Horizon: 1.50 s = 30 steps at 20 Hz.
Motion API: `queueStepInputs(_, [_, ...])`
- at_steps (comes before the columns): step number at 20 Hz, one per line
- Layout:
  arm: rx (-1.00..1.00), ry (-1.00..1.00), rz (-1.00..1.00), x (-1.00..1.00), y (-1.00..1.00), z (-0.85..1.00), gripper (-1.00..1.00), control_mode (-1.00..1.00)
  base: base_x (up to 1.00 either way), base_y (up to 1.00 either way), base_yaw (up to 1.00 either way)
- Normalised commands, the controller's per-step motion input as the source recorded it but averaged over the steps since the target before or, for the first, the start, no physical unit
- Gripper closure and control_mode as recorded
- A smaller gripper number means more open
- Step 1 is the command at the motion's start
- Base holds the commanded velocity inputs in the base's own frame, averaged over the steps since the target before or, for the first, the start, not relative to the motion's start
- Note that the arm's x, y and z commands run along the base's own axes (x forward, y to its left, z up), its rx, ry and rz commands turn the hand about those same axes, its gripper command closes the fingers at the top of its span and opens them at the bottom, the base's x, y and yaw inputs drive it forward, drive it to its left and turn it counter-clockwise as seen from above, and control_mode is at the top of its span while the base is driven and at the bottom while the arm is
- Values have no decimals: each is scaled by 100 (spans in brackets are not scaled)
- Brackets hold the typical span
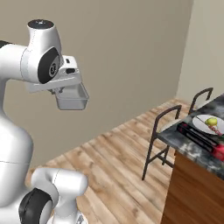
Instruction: Retrieve the tupperware and aluminum foil from the cabinet and place them on the dining counter near the plate with lemon and kebab skewer to prepare for storing leftovers.
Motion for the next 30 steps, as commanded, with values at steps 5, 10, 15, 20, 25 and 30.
queueStepInputs(5, [0, 0, 0, 0, 0, 0, 100, 100, 98, 2, -54])
queueStepInputs(10, [0, 0, 0, 0, 0, 0, 100, 100, 92, 32, -58])
queueStepInputs(15, [0, 0, 0, 0, 0, 0, 100, 100, 85, 49, -63])
queueStepInputs(20, [0, 0, 0, 0, 0, 0, 100, 100, 75, 55, -67])
queueStepInputs(25, [0, 0, 0, 0, 0, 0, 100, 100, 75, 46, -66])
queueStepInputs(30, [0, 0, 0, 0, 0, 0, 100, 100, 74, 46, -67])
